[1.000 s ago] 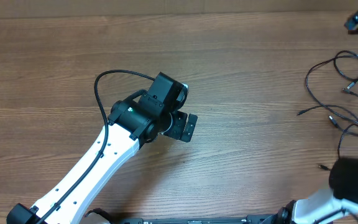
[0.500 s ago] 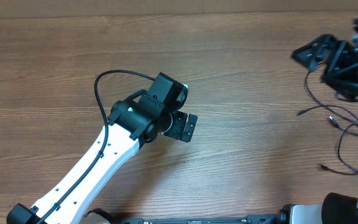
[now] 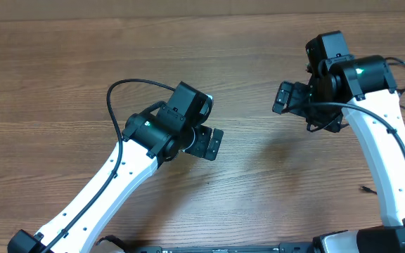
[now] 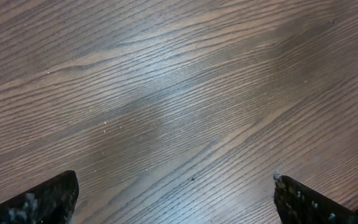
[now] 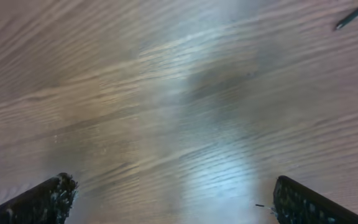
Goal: Untangle cables
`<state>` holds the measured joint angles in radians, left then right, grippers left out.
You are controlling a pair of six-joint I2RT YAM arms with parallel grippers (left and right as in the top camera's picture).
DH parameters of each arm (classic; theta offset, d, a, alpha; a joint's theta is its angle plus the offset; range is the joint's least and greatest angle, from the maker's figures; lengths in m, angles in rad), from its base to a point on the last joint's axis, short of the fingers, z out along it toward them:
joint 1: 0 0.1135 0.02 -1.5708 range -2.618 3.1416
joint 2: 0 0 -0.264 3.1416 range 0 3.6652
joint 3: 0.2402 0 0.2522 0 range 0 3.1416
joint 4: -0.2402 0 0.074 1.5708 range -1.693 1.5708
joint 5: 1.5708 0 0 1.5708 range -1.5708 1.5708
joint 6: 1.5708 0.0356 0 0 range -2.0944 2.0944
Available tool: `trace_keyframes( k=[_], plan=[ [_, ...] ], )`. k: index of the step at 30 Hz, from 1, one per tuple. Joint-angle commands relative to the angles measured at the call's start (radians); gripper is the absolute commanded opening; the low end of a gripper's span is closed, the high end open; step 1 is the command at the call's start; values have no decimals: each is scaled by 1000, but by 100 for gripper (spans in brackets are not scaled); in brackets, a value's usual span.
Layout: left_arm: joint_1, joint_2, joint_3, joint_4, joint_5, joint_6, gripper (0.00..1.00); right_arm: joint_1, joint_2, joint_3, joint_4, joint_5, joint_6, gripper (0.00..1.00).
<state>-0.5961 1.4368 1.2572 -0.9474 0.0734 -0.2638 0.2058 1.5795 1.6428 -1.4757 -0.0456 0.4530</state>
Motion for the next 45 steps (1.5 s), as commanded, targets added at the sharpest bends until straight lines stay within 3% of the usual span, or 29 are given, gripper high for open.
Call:
trace_keyframes(
  k=[1, 25, 31, 34, 38, 45],
  plan=[
    [-5, 2, 8, 2, -6, -18, 100, 6, -14, -3, 14, 19, 15, 100],
    [-5, 2, 8, 1, -6, -17, 100, 6, -14, -3, 43, 19, 15, 100],
    [-5, -1, -8, -39, -80, 24, 100, 6, -14, -3, 43, 19, 15, 100],
    [-5, -37, -76, 25, -100, 107, 100, 6, -14, -3, 43, 19, 15, 100],
    [-5, -175, -285, 231, -99, 242, 100, 6, -14, -3, 43, 19, 15, 100],
    [77, -515, -721, 612, -15, 262, 100, 6, -14, -3, 43, 19, 15, 100]
  ],
)
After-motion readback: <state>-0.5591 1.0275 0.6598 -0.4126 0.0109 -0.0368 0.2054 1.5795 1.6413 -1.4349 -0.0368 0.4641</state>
